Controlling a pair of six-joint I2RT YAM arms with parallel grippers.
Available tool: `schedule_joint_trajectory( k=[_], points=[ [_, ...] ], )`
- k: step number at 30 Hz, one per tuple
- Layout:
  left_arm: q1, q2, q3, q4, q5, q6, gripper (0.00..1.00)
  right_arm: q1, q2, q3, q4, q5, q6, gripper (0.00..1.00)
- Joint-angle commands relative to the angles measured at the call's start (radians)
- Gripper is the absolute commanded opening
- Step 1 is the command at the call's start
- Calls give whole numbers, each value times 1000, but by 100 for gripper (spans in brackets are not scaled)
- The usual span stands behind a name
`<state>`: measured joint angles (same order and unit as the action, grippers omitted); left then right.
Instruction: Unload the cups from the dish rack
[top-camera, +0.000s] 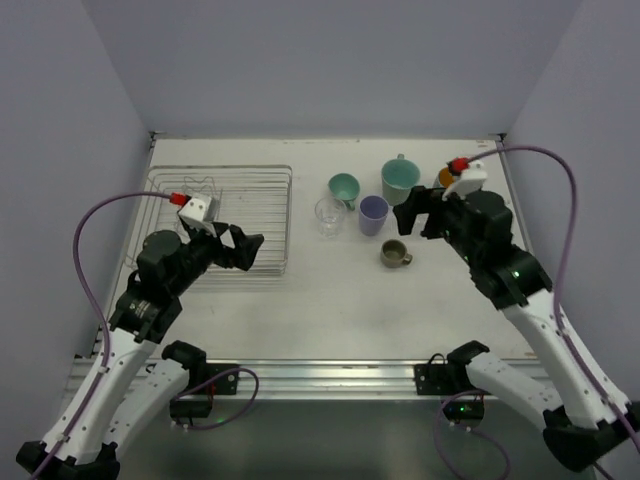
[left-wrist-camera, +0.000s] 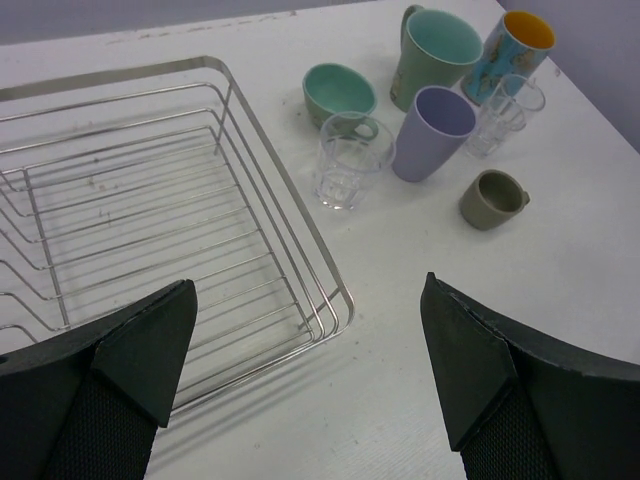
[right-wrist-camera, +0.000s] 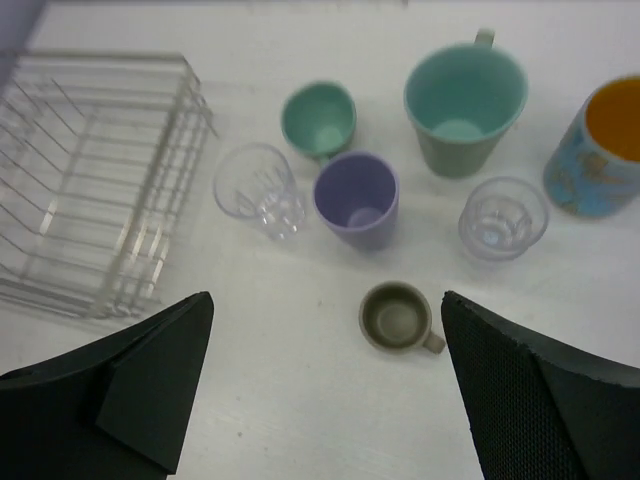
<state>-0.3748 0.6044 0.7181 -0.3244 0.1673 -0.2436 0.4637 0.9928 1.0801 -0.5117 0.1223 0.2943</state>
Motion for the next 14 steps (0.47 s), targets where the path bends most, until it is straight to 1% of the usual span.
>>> schedule_joint_trajectory(
  k=[1, 3, 4, 8, 9, 12, 14],
  points=[
    [-4, -5, 115, 10, -92, -9, 100, -4, -237, -31, 62, 65, 8, 99],
    [-4, -8, 141, 13, -129, -23, 100, -5, -337, -40, 85, 86, 11, 99],
    [-4, -11, 173, 15, -143, -26, 100, -4, -427, -45, 94, 92, 11, 99],
    [-4, -25, 245, 15, -216, -19, 100, -5, -571, -78, 121, 109, 16, 99],
    [-4, -34, 256, 16, -244, -17, 100, -4, -588, -98, 121, 126, 19, 99],
    [-4, -57, 245, 28, -262, -13, 100, -4, -620, -164, 143, 146, 25, 99],
    [-4, -75, 196, 65, -265, -14, 100, -4, -620, -192, 174, 137, 46, 99]
  ],
)
